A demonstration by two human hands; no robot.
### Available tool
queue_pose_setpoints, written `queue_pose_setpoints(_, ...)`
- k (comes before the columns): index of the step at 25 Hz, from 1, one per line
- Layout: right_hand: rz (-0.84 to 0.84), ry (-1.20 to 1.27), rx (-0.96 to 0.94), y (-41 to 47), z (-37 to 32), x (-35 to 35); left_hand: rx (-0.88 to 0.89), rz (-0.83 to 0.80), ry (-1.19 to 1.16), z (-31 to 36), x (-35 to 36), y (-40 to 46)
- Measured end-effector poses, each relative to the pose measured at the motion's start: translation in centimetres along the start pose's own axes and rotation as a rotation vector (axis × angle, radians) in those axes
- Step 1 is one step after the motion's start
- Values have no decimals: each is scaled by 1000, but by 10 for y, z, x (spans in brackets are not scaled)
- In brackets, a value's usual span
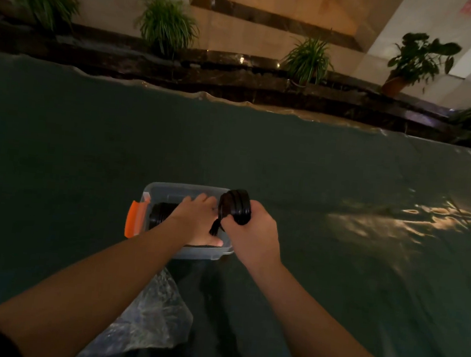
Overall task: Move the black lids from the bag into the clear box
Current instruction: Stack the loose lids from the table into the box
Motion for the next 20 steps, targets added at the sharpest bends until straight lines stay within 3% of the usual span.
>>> queue_pose_setpoints(3, -11, -72, 25, 0, 5, 18, -20, 4, 19, -3, 9, 4)
queue_pose_setpoints(14, -10, -238, 102, 14, 13, 64, -141, 56, -268, -21, 21, -2)
queue_pose_setpoints(16, -60, -305, 177, 23, 25, 77, -145, 72, -274, -23, 20, -6)
queue_pose_setpoints(19, -281, -487, 220, 30, 29, 90, -140, 79, -275, -23, 18, -9)
queue_pose_setpoints(20, -312, -430, 265, 33, 30, 92, -135, 84, -279, -23, 18, -10)
Point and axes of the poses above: each hand's wrist, its own y-axis towards the middle knuckle, its own x-axis out of the palm, z = x × y, the point moved 5 cm from there along y, towards the middle knuckle, and after that the axes turned 15 degrees about y, right-handed, at the moved point
